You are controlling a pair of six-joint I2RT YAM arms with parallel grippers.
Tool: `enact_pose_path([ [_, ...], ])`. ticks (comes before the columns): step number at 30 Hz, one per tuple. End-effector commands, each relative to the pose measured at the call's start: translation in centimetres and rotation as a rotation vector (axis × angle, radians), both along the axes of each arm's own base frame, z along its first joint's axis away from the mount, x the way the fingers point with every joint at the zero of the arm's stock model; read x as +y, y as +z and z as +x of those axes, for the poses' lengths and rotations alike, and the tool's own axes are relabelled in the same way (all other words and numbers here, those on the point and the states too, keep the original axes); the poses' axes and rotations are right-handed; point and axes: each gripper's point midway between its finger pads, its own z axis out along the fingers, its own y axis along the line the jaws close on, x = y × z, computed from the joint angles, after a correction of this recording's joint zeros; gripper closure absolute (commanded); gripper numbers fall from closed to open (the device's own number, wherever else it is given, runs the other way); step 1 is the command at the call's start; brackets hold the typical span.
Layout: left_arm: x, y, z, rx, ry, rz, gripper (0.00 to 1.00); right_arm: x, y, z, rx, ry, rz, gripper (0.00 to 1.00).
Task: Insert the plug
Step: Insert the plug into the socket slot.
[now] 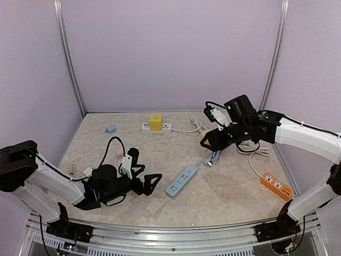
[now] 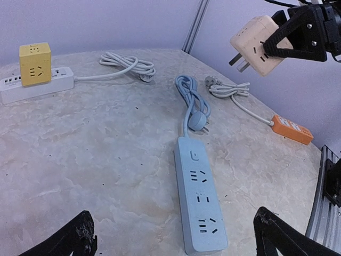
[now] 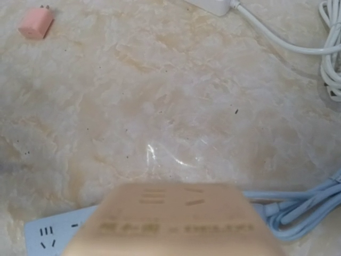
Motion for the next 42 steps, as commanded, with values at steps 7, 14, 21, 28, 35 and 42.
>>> enact_pose_path([
  [7, -0.2, -0.1, -1.4, -0.059, -0.019, 0.002, 0.01, 2.1, 0.5, -0.1, -0.002, 0.054, -0.007, 1.00],
  [14, -1.3, -1.0, -2.3, -0.075, -0.048, 0.044, 0.01, 3.3, -1.2, -0.1, 0.039, 0.088, -0.090, 1.00],
  [21, -2.0, -2.7, -1.8, -0.105, 0.003, 0.156, 0.01, 5.3, -3.6, -1.5, 0.102, 0.190, -0.163, 1.00],
  [28, -3.6, -4.8, -2.5, -0.111, -0.003, 0.221, 0.01, 6.7, -6.9, -3.4, 0.184, 0.295, -0.257, 1.00],
  [35, -5.3, -5.7, -3.1, -0.136, -0.024, 0.287, 0.01, 7.7, -7.7, -4.3, 0.208, 0.351, -0.268, 1.00],
  [42, -6.2, -6.5, -3.1, -0.146, -0.034, 0.327, 0.01, 8.1, -9.4, -4.6, 0.242, 0.370, -0.282, 1.00],
])
